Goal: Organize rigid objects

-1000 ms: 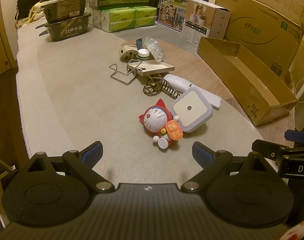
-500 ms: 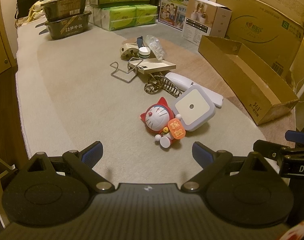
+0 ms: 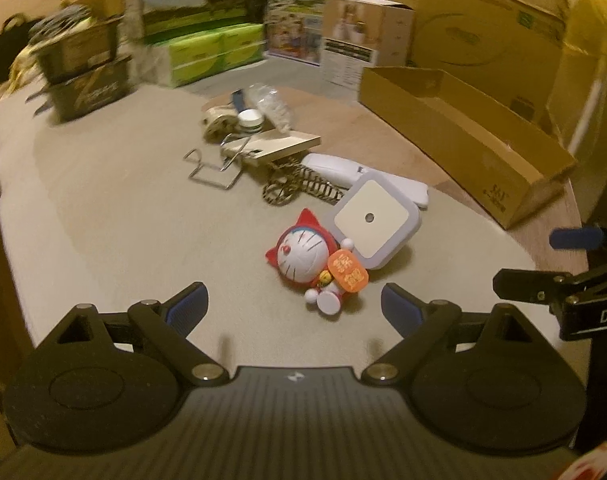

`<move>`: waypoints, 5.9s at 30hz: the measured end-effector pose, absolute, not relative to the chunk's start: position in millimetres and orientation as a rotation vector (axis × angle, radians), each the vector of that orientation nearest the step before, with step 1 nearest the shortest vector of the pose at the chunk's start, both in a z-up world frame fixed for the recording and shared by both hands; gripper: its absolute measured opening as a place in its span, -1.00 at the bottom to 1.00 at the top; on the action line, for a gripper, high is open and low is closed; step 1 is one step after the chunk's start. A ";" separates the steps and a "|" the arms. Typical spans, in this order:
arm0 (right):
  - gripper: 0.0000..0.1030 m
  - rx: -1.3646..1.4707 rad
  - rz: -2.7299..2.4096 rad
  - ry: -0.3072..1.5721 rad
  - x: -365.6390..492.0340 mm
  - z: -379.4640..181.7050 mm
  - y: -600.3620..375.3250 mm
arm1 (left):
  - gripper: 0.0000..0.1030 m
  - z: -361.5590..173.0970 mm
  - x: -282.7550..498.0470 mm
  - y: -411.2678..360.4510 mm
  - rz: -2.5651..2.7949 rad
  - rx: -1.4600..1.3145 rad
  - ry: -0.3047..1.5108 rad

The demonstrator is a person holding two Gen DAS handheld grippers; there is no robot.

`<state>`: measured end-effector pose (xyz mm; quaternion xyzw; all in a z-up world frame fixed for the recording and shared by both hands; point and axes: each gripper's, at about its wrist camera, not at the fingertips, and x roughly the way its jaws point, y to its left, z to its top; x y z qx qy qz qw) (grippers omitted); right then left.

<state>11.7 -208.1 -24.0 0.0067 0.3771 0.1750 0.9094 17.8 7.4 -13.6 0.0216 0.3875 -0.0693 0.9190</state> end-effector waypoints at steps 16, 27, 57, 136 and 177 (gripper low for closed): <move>0.90 -0.025 0.434 0.789 49.6 -44.2 -193.0 | 0.54 -52.0 63.5 -16.1 -0.444 0.474 0.792; 0.86 -0.032 0.480 0.781 67.4 -49.8 -184.0 | 0.25 -57.6 83.3 -11.4 -0.538 0.455 0.788; 0.36 -0.503 0.605 0.605 71.6 -80.1 -100.9 | 0.24 -49.2 89.9 46.0 -0.240 0.127 0.813; 0.10 -0.067 0.134 0.583 116.6 -22.0 -381.1 | 0.45 10.7 184.0 -218.7 -0.534 0.221 0.676; 0.52 -0.018 0.264 0.556 53.6 14.2 -287.7 | 0.57 15.6 72.9 -37.7 -0.111 0.072 0.716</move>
